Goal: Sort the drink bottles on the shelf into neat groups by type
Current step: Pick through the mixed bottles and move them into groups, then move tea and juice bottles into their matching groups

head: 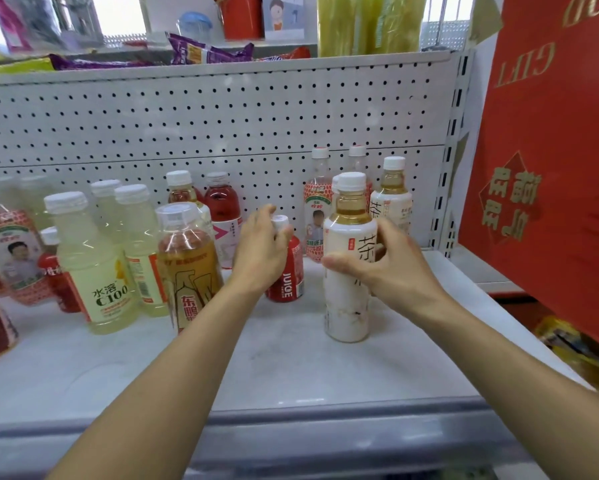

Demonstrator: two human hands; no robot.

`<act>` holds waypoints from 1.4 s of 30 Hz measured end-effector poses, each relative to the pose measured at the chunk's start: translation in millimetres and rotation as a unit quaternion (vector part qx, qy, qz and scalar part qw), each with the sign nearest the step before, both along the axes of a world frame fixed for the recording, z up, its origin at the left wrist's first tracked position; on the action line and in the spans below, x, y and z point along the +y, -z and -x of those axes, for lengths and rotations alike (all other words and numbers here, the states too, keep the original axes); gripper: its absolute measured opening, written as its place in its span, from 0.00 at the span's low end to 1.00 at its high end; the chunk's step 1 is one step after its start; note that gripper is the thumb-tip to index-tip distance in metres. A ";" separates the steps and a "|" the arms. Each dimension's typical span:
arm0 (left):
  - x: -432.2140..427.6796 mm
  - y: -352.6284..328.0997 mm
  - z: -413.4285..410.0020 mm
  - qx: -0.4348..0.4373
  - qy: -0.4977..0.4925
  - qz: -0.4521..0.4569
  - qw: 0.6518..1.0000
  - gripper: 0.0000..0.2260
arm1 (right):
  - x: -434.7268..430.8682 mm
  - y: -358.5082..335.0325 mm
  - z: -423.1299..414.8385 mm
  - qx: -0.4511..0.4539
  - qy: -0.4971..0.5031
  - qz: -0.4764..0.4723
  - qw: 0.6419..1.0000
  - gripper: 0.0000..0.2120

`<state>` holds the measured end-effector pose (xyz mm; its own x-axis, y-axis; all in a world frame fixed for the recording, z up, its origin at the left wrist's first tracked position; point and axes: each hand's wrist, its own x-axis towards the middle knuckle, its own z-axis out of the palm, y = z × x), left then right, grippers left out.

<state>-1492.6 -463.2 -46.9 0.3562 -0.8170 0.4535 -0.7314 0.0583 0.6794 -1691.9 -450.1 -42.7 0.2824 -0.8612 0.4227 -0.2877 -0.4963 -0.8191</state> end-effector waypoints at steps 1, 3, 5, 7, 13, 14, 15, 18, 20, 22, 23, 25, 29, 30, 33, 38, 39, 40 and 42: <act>9.0 -0.7 3.7 -0.009 -0.004 0.041 0.999 0.21 | 1.4 0.6 -3.4 -0.001 -0.004 -0.003 1.000 0.33; 29.6 1.1 12.5 0.002 0.018 0.117 0.993 0.20 | 2.2 3.3 -2.2 -0.016 -0.016 -0.011 1.000 0.31; 49.0 6.9 22.5 0.030 0.082 0.135 0.987 0.23 | -2.7 4.7 6.7 -0.066 0.013 0.000 0.998 0.25; 59.4 13.4 34.1 0.042 0.142 0.098 0.984 0.28 | -21.4 3.8 19.0 -0.124 0.103 0.031 0.986 0.21; 51.3 30.5 58.0 0.060 0.141 0.014 0.988 0.41 | -86.2 0.6 26.2 -0.057 0.105 -0.108 0.987 0.44; 49.3 33.4 59.7 0.063 0.137 0.006 0.989 0.40 | -89.9 2.4 23.0 -0.052 0.091 -0.124 0.987 0.43; 48.3 35.4 61.6 0.070 0.137 -0.004 0.988 0.38 | -90.7 3.8 20.2 -0.044 0.086 -0.129 0.987 0.40; 46.5 39.1 63.2 0.097 0.149 -0.018 0.984 0.31 | -88.2 6.1 18.1 -0.038 0.079 -0.109 0.990 0.29; 47.5 38.4 63.0 0.108 0.164 -0.015 0.980 0.31 | -82.8 8.4 23.5 -0.025 0.072 -0.095 0.992 0.28; 48.4 38.1 62.5 0.118 0.174 -0.011 0.978 0.31 | -71.5 10.4 30.8 -0.015 0.060 -0.090 0.994 0.28; 48.7 38.3 62.3 0.122 0.176 -0.011 0.977 0.31 | -63.0 11.9 34.8 -0.014 0.054 -0.091 0.994 0.29; 49.6 38.9 63.6 0.130 0.177 -0.010 0.976 0.32 | -41.1 16.3 41.5 -0.018 0.047 -0.087 0.995 0.30; 52.4 41.4 67.0 0.133 0.170 -0.003 0.976 0.32 | 2.7 28.7 48.8 -0.053 0.036 -0.049 0.997 0.30; 54.3 42.0 68.0 0.131 0.170 0.002 0.977 0.34 | 11.1 30.0 49.7 -0.057 0.031 -0.039 0.997 0.30; 64.5 44.0 69.2 0.134 0.172 0.015 0.976 0.36 | 31.0 30.9 50.7 -0.060 0.008 -0.018 0.998 0.32; 94.4 45.9 66.1 0.174 0.174 0.039 0.969 0.33 | 46.9 31.2 43.3 -0.085 -0.027 -0.007 0.996 0.29; 101.2 45.3 64.9 0.187 0.172 0.044 0.966 0.32 | 47.9 31.5 39.7 -0.099 -0.032 -0.006 0.995 0.27; 108.0 44.2 63.1 0.199 0.168 0.049 0.964 0.32 | 49.9 31.3 35.1 -0.113 -0.036 -0.006 0.993 0.26; 122.6 38.5 58.3 0.211 0.155 0.067 0.963 0.34 | 56.5 28.8 24.0 -0.135 -0.039 -0.004 0.990 0.28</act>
<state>-1550.9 -340.6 -85.4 0.2811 -0.8579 0.4301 -0.3249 0.3366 0.8838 -1715.9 -393.6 -71.5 0.2270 -0.8450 0.4842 -0.0191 -0.5009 -0.8653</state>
